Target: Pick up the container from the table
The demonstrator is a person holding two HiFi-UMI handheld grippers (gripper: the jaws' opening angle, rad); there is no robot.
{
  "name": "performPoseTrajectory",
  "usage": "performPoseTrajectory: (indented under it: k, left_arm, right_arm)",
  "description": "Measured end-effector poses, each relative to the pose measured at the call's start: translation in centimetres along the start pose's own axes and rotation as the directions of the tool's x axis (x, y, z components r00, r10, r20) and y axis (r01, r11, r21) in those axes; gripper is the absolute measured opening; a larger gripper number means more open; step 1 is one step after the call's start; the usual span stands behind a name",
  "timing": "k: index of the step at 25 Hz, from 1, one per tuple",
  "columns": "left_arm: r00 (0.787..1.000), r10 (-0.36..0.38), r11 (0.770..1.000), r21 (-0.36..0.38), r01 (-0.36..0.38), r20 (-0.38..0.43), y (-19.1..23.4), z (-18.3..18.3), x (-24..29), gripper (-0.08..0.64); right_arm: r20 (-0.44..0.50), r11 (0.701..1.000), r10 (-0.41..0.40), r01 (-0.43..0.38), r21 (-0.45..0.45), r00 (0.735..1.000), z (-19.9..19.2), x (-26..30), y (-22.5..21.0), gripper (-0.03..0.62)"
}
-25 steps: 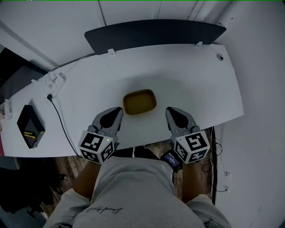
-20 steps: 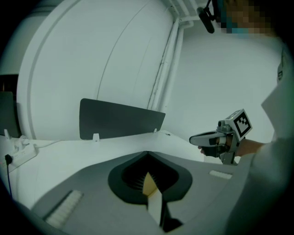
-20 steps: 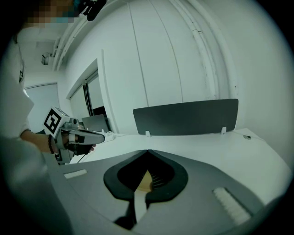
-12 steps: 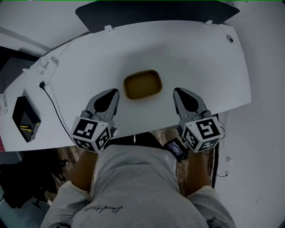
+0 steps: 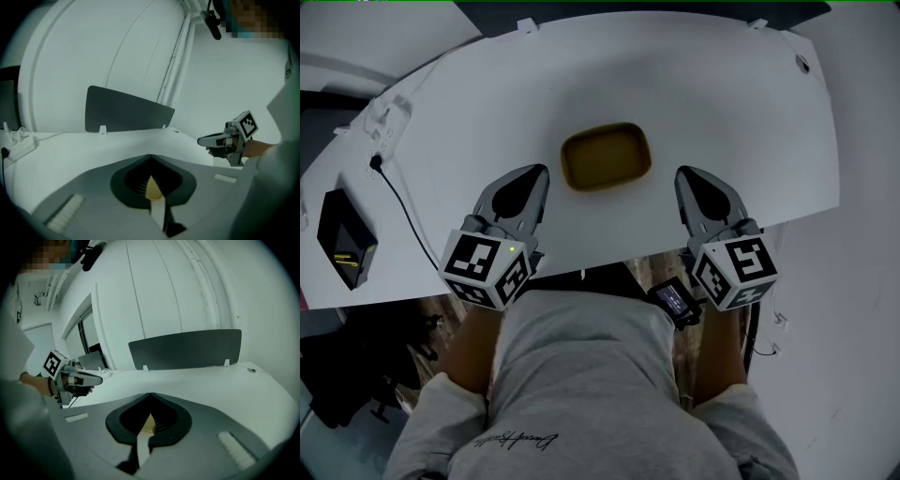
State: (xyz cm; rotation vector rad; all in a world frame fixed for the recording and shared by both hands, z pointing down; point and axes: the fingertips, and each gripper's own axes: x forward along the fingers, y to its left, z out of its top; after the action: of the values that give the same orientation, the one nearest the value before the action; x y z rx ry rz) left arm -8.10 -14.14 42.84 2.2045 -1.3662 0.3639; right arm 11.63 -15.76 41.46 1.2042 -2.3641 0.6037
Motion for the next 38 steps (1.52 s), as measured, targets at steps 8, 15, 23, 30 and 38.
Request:
performPoseTrajectory:
  k: [8,15,23,30,38]
  left_arm:
    - [0.999,0.011,1.000,-0.019,-0.011,-0.033,1.3,-1.6,0.7,0.000]
    - [0.998,0.025,0.999,-0.026,-0.027,-0.064,2.1,-3.0,1.9,0.000]
    - [0.994,0.028,0.999,-0.030,-0.031,-0.102,2.6,-4.7,3.6,0.006]
    - [0.990,0.023,0.998,-0.046,-0.030,-0.142,3.0,-6.3,4.8,0.042]
    - [0.983,0.013,0.997,-0.069,-0.026,-0.183,3.3,-8.1,5.8,0.077]
  right_arm:
    - [-0.046,1.000,0.000,0.000,0.001,0.999,-1.7,1.9,-0.1,0.015]
    - [-0.071,1.000,-0.011,0.010,-0.015,0.997,-2.6,3.8,-0.8,0.015]
    - [-0.095,1.000,-0.004,0.003,-0.017,0.995,-3.6,5.6,-1.2,0.017]
    - [-0.123,1.000,0.000,-0.001,-0.011,0.992,-4.6,6.9,-1.8,0.032]
    - [-0.159,1.000,0.003,-0.005,-0.007,0.987,-6.1,8.3,-2.4,0.061]
